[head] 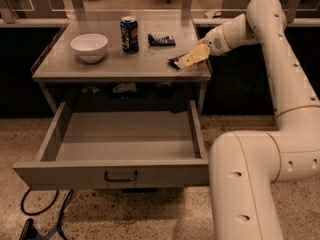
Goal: Place rxbar chocolate into top drawer
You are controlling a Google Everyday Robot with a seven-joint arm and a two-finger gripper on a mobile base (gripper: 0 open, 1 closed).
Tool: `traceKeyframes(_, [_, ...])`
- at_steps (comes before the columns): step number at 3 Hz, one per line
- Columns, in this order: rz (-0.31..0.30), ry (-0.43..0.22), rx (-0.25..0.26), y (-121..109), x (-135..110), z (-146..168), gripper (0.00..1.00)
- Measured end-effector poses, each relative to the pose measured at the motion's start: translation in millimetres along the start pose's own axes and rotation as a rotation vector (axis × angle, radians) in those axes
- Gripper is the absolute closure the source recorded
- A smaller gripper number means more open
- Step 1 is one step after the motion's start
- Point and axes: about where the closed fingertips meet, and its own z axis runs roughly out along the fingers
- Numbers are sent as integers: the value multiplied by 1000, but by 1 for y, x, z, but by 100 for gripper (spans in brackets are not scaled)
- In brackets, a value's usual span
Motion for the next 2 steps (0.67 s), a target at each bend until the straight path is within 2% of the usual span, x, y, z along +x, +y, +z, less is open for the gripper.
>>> traceKeyframes(1, [20, 21, -25, 7, -4, 24, 0])
traceKeyframes(2, [50, 88, -37, 10, 5, 49, 0])
